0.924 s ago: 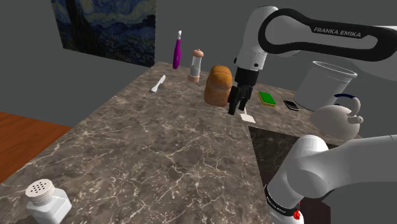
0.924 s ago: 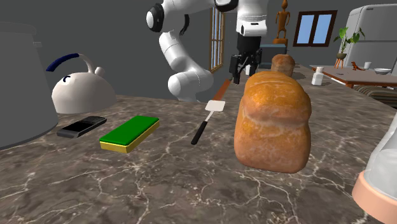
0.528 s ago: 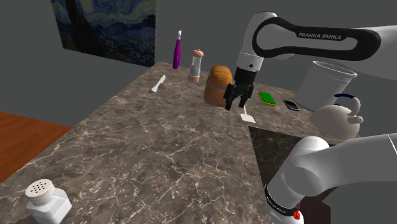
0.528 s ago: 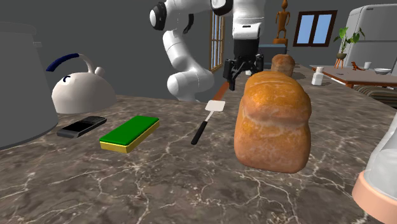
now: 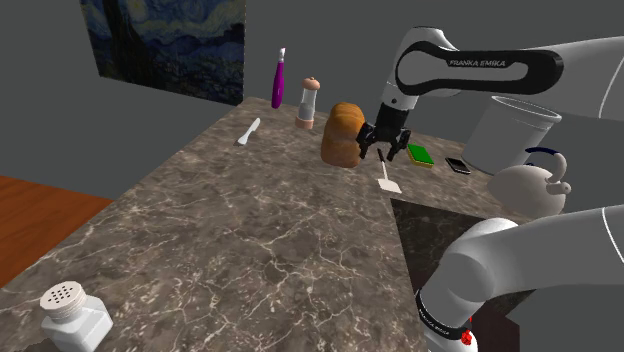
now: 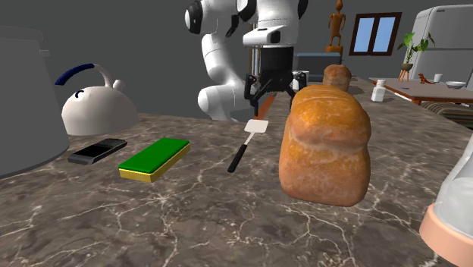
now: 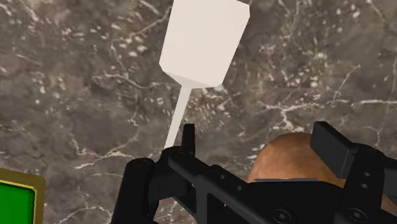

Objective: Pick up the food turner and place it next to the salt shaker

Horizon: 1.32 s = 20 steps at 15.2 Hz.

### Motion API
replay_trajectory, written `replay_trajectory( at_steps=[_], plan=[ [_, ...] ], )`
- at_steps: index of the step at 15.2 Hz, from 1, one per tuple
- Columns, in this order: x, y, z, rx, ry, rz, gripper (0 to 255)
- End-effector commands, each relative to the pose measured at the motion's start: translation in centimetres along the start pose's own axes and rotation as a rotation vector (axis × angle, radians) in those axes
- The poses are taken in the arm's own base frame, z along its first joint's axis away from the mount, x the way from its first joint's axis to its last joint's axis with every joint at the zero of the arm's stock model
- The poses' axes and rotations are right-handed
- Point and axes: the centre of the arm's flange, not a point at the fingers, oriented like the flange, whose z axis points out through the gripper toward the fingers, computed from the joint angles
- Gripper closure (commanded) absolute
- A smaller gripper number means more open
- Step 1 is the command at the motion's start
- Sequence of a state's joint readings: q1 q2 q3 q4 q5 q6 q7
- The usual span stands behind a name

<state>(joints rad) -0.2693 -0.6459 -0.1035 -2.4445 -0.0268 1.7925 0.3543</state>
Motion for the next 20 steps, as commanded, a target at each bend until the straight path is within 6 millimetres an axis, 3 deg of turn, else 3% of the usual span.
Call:
replay_trajectory(
  at_steps=[1,5,13,20],
  plan=[
    [1.1,1.9,0.1,-0.013,0.031,0.115,0],
    [2.7,6.1,0.1,-0.037,0.089,0.335,0],
    [3.0,6.4,4.1,-0.038,0.091,0.341,0],
    [3.0,6.4,4.1,-0.038,0.091,0.341,0]
  ],
)
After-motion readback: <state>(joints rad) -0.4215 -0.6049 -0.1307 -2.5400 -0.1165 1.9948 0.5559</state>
